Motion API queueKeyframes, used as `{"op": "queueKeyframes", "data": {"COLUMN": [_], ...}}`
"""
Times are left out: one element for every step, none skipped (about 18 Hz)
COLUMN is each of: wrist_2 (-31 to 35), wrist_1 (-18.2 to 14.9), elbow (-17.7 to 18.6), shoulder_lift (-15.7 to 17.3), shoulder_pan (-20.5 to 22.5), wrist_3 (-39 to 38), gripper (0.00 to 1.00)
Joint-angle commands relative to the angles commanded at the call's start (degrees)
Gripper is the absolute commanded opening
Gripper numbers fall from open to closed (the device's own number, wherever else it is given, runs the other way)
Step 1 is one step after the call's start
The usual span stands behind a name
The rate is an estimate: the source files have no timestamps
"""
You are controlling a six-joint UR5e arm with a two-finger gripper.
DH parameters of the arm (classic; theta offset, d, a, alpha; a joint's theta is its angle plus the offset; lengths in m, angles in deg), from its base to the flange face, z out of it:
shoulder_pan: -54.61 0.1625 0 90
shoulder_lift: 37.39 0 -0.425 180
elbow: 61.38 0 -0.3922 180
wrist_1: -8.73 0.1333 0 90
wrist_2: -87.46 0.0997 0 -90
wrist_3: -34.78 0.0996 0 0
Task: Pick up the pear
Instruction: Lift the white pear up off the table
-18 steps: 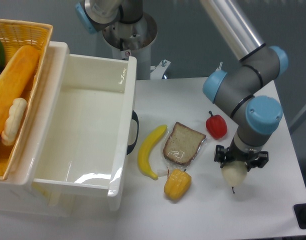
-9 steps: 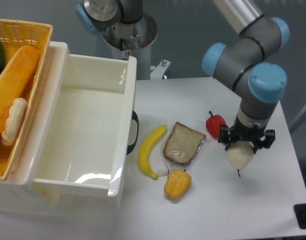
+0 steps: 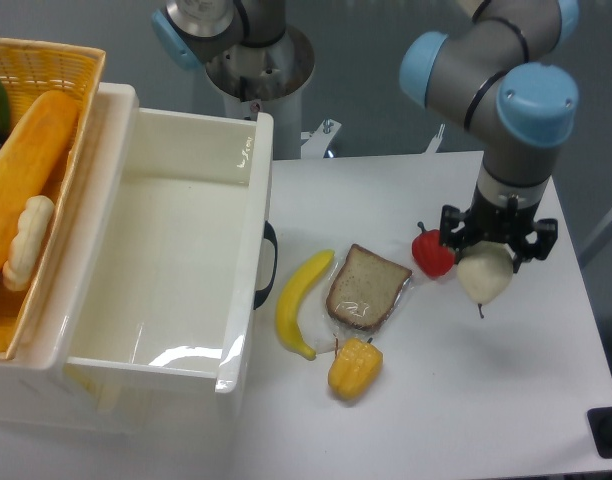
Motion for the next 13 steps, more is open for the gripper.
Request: {"op": "queueKeyframes", "data": {"wrist_2": [0.3,0.4,0.6,0.6,0.7,0.6,0.8,1.1,1.1,1.1,1.2,1.1,1.2], "wrist_1": [-0.1,-0.7,-2.5,-5.4,-8.1,-9.7,-10.4,-10.6,-10.7,-11.0,-11.3,-11.4,-11.6], "elbow": [-0.3,-0.6,-1.3,-2.5,-3.8,-4.5,-4.6,-4.3,-4.2,-4.1,-4.0,-3.8,-3.4], "shoulder_lift": [0.0,0.3,0.4,0.6,0.6,0.7,0.7,0.7,0.8,0.8,0.9,1.6,2.0], "shoulder_pan": [0.4,0.7,1.3,1.5,1.8,2.2,2.2,2.2,2.2,2.2,2.1,2.3,2.3], "wrist_3": [2.4,4.3,5.3,6.6,8.3,9.8,10.4,11.0,12.0,12.7,12.8,13.0,13.0], "gripper": [0.15,0.15,0.15,0.15,0.16,0.16,0.16,0.15,0.15,0.15,0.16,0.15,0.15]}}
